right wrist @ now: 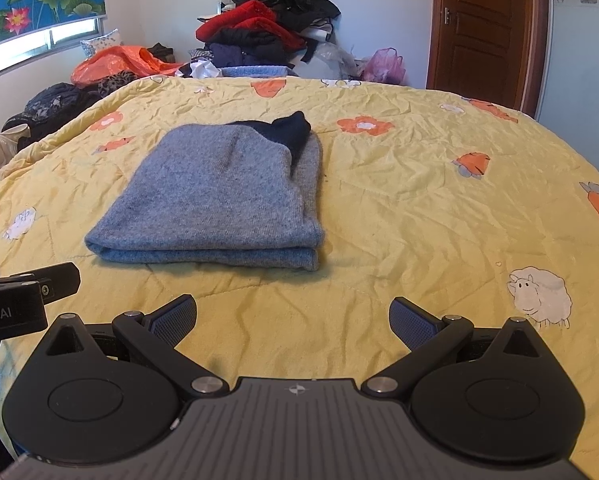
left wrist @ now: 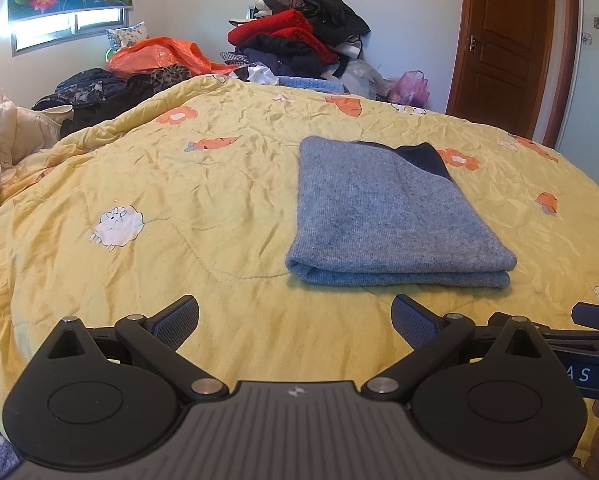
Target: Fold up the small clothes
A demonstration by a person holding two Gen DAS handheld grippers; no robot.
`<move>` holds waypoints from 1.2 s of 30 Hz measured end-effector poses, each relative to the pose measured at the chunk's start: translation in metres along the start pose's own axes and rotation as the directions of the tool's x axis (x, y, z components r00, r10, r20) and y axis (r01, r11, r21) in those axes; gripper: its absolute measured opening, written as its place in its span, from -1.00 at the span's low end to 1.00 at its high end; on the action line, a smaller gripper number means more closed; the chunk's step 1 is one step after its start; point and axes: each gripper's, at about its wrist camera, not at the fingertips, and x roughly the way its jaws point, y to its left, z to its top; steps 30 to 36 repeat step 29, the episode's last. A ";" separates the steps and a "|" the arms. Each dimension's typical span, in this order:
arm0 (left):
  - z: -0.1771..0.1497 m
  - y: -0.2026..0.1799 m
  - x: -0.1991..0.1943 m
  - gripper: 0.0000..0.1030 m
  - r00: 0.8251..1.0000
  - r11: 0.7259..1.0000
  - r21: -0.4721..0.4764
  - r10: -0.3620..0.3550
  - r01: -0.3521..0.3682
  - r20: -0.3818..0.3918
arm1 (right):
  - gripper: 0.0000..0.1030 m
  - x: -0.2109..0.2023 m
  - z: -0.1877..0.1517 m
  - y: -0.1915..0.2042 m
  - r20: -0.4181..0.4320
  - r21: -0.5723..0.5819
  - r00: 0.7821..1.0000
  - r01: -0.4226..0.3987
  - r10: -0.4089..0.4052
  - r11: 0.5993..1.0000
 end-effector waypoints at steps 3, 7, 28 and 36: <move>0.000 0.000 0.001 1.00 1.000 1.000 -0.001 -0.002 0.002 -0.001 | 0.99 0.000 -0.001 0.001 -0.001 0.002 1.000 -0.001 0.001 1.000; 0.000 0.000 0.001 1.00 1.000 1.000 0.000 0.000 0.000 -0.004 | 0.99 0.000 -0.001 0.000 -0.002 0.000 1.000 -0.001 0.001 1.000; 0.005 0.023 0.006 1.00 0.995 0.996 -0.027 0.082 -0.080 0.052 | 0.99 0.001 0.003 0.000 0.008 -0.004 1.000 0.000 0.001 1.000; 0.009 0.031 0.011 1.00 0.995 0.996 -0.030 0.082 -0.081 0.050 | 0.99 0.001 0.006 -0.003 0.014 0.002 1.000 -0.003 0.003 1.000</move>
